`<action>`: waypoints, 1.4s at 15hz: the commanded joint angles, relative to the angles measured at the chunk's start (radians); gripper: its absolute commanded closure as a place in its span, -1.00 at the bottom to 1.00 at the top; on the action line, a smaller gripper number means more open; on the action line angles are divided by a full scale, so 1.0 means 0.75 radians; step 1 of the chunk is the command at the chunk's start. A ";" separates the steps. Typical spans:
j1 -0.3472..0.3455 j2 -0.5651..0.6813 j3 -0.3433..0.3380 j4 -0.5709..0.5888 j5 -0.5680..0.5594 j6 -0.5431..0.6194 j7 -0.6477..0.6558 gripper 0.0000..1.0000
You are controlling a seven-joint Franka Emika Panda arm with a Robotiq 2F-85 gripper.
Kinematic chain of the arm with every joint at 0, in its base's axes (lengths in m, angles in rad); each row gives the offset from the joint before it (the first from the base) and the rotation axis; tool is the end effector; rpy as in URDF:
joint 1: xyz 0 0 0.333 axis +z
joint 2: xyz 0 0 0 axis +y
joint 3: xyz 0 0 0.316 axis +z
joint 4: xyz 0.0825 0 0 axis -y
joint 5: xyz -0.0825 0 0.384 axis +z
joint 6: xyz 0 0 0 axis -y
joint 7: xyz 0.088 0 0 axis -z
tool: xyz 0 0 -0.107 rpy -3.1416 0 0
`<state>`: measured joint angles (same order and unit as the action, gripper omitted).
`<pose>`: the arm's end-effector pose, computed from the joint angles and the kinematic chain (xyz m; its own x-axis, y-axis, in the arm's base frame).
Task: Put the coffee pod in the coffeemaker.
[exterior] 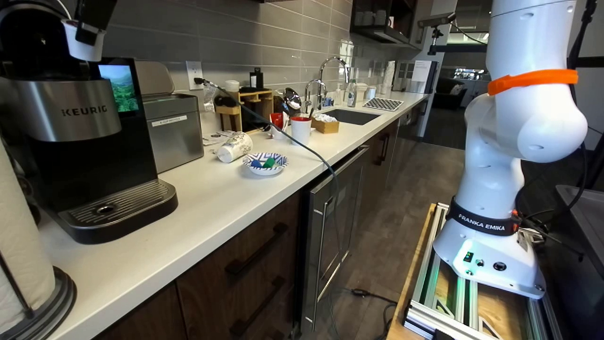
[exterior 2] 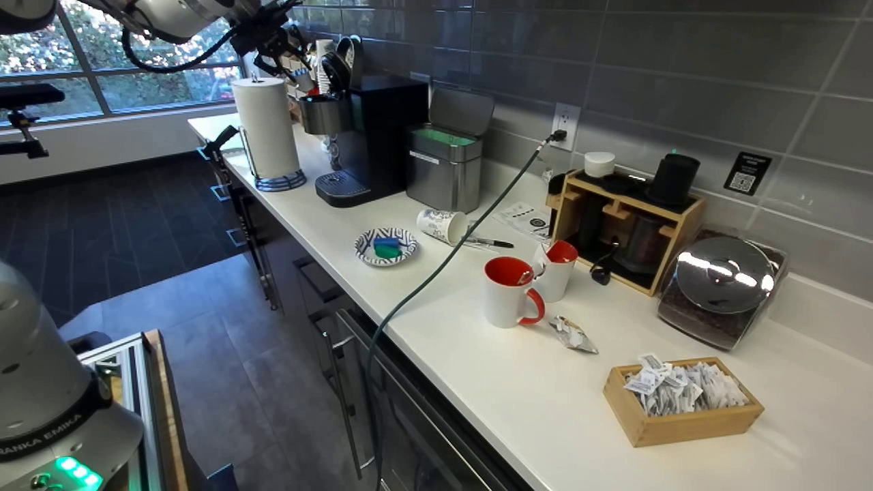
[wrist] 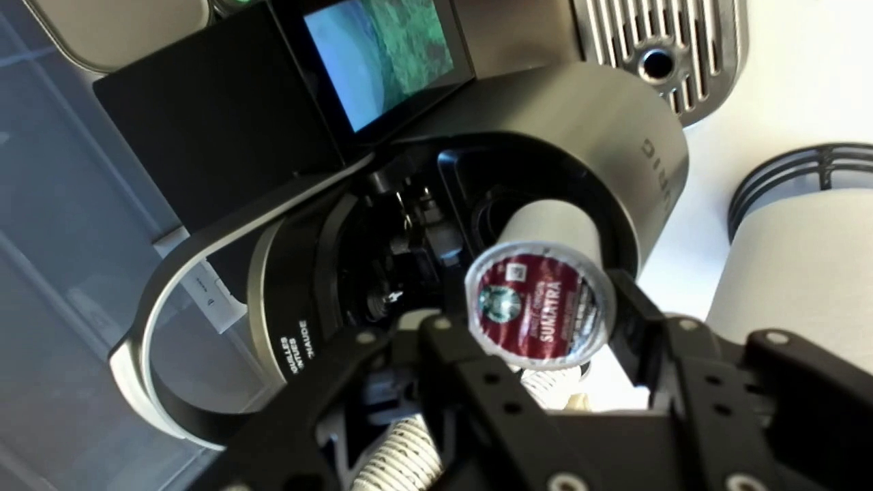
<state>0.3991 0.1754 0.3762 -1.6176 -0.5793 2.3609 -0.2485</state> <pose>0.4890 0.4413 0.5917 0.1531 0.9328 0.3264 0.7479 -0.3252 0.5787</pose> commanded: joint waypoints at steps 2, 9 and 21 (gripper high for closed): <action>0.062 0.060 -0.059 0.026 -0.153 0.105 0.205 0.48; 0.113 0.131 -0.116 0.092 -0.413 0.060 0.465 0.48; 0.168 0.237 -0.095 0.191 -0.338 -0.058 0.415 0.48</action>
<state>0.5090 0.3175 0.3057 -1.5223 -0.8520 2.3579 0.0673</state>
